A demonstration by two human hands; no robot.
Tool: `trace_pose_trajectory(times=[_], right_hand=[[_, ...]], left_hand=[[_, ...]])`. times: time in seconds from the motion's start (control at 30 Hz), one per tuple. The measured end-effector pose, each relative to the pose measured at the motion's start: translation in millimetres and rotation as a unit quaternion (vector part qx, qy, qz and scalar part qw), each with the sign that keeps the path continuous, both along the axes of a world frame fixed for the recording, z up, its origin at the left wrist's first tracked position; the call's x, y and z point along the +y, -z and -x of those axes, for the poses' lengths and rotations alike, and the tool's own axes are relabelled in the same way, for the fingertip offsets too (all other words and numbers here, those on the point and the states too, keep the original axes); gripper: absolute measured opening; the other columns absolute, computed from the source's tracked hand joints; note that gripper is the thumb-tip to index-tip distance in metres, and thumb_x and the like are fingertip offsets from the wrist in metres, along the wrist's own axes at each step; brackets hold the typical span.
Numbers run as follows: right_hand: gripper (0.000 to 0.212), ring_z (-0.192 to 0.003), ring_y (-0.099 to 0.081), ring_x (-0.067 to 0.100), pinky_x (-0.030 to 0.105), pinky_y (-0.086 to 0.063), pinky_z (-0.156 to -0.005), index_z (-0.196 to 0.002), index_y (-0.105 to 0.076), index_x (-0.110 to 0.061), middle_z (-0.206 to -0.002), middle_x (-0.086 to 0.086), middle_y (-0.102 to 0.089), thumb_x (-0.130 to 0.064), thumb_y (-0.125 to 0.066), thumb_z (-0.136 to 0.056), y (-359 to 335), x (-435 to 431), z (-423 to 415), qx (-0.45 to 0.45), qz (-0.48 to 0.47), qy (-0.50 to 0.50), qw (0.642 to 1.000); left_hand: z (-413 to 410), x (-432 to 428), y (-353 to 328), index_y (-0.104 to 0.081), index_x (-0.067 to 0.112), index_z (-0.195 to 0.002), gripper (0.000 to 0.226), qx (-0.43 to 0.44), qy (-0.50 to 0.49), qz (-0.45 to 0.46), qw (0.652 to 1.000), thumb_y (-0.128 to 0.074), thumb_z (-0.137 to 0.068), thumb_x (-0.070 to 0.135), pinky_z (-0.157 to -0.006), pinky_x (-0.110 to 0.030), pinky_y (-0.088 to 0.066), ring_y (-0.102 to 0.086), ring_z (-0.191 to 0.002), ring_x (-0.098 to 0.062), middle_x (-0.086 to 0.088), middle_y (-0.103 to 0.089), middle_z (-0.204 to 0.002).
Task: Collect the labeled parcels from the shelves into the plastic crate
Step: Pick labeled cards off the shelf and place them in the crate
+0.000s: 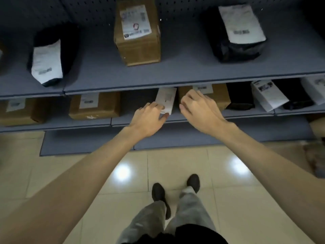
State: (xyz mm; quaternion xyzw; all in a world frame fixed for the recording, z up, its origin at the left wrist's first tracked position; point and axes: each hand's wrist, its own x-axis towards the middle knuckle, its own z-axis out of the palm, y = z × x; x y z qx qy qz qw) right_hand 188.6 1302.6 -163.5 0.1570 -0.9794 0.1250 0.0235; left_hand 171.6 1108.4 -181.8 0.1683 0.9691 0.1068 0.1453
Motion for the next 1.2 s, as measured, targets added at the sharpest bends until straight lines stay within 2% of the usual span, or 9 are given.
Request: trace_pose_trajectory(times=[0.13,0.2,0.4,0.63,0.8,0.9,0.97,1.07,1.2], right_hand=[[0.026,-0.105,-0.053,0.030,0.040,-0.047,-0.075,-0.103,-0.061,-0.007,-0.110,0.012,-0.055,-0.027,-0.045,-0.102,31,-12,-2,-0.060,-0.008,0.024,0.998],[0.026,-0.106,-0.054,0.031,0.042,-0.048,-0.076,-0.104,-0.061,-0.007,-0.110,0.012,-0.055,-0.028,-0.045,-0.102,96,-27,26,-0.083,-0.020,0.033,0.996],[0.029,-0.098,-0.058,0.034,0.036,-0.041,-0.074,-0.109,-0.059,-0.007,-0.111,0.014,-0.056,-0.031,-0.043,-0.103,169,-37,63,-0.150,0.003,0.083,0.985],[0.033,-0.103,-0.060,0.038,0.047,-0.053,-0.083,-0.121,-0.052,-0.005,-0.119,0.017,-0.058,-0.032,-0.045,-0.103,259,-53,102,-0.223,0.085,0.152,0.959],[0.038,-0.107,-0.058,0.038,0.048,-0.052,-0.088,-0.122,-0.051,-0.003,-0.122,0.018,-0.055,-0.034,-0.044,-0.103,277,-62,123,-0.220,0.144,0.227,0.938],[0.042,-0.111,-0.057,0.036,0.047,-0.051,-0.092,-0.128,-0.050,-0.002,-0.126,0.018,-0.053,-0.035,-0.047,-0.102,280,-70,127,-0.226,0.200,0.264,0.916],[0.042,-0.115,-0.053,0.036,0.044,-0.049,-0.092,-0.131,-0.048,-0.001,-0.130,0.019,-0.050,-0.032,-0.048,-0.102,280,-73,120,-0.229,0.219,0.273,0.908],[0.039,-0.113,-0.052,0.037,0.037,-0.044,-0.082,-0.127,-0.050,0.000,-0.127,0.019,-0.050,-0.028,-0.049,-0.101,279,-73,94,-0.225,0.225,0.278,0.906],[0.032,-0.103,-0.055,0.028,0.037,-0.048,-0.082,-0.123,-0.054,-0.008,-0.116,0.009,-0.054,-0.030,-0.051,-0.100,283,-72,46,-0.221,0.265,0.291,0.892]], left_hand=[[7,-12,25,-0.053,0.016,-0.139,0.045,-0.021,0.011,0.016,1.000,-0.046,-0.104,0.043,-0.090,-0.044,-0.049,-0.057,-0.119,-0.028,-0.009,-0.057,-0.135],[36,-22,87,-0.052,0.016,-0.141,0.046,-0.033,-0.006,0.011,0.999,-0.045,-0.104,0.043,-0.090,-0.044,-0.048,-0.056,-0.120,-0.029,-0.008,-0.057,-0.137],[65,-35,157,-0.051,0.017,-0.142,0.046,-0.046,-0.018,0.002,0.999,-0.046,-0.104,0.042,-0.089,-0.045,-0.048,-0.056,-0.120,-0.030,-0.010,-0.058,-0.135],[103,-40,232,-0.049,0.020,-0.142,0.043,-0.066,-0.086,-0.042,0.993,-0.047,-0.104,0.039,-0.085,-0.041,-0.046,-0.056,-0.118,-0.033,-0.009,-0.059,-0.134],[126,-29,257,-0.042,0.019,-0.145,0.046,-0.089,-0.123,-0.116,0.982,-0.049,-0.103,0.037,-0.091,-0.045,-0.053,-0.060,-0.114,-0.034,-0.009,-0.059,-0.136],[125,-22,264,-0.046,0.016,-0.142,0.046,-0.097,-0.158,-0.190,0.964,-0.052,-0.101,0.035,-0.094,-0.041,-0.052,-0.060,-0.116,-0.031,-0.010,-0.059,-0.134],[115,-20,265,-0.048,0.015,-0.139,0.045,-0.097,-0.175,-0.212,0.956,-0.053,-0.100,0.035,-0.086,-0.034,-0.049,-0.060,-0.112,-0.030,-0.012,-0.060,-0.128],[88,-20,261,-0.048,0.013,-0.135,0.043,-0.103,-0.190,-0.218,0.952,-0.054,-0.099,0.037,-0.076,-0.032,-0.042,-0.058,-0.103,-0.032,-0.014,-0.058,-0.116],[41,-19,257,-0.034,0.021,-0.152,0.053,-0.131,-0.215,-0.229,0.940,-0.050,-0.104,0.036,-0.087,-0.030,-0.040,-0.050,-0.114,-0.024,-0.005,-0.048,-0.118]])
